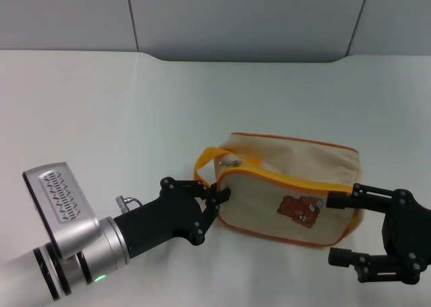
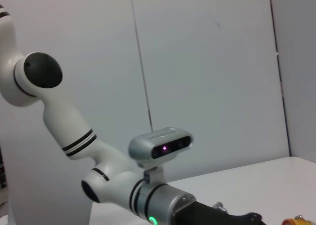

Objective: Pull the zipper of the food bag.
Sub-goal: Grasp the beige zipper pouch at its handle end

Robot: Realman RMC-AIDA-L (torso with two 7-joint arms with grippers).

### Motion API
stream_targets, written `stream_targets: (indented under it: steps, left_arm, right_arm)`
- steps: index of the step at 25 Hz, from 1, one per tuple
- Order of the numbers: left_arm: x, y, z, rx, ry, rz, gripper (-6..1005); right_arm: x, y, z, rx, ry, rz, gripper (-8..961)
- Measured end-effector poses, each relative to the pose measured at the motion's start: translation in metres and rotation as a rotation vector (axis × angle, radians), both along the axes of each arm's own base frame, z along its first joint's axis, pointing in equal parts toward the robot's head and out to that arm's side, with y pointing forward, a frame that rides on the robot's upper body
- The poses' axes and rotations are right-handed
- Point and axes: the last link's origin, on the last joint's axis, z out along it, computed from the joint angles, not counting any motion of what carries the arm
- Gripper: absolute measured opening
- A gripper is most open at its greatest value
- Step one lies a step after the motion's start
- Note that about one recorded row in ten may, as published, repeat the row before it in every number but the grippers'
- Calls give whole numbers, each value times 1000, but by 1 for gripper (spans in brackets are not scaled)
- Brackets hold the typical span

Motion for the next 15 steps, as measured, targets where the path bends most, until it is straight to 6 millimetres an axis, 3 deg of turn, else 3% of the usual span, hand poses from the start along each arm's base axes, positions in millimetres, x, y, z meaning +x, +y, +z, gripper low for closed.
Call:
stream_targets:
  steps: [7, 12, 15]
  left_arm:
    - [4, -3, 1, 0, -25, -24, 73]
    - [9, -1, 14, 54, -65, -86, 70]
    - [9, 11, 30, 114, -47, -147, 69]
  right_arm:
    - [1, 1, 4, 36, 24, -20, 802]
    - [4, 2, 19, 212, 134, -67, 802]
    - [9, 1, 31, 388, 233, -142, 802]
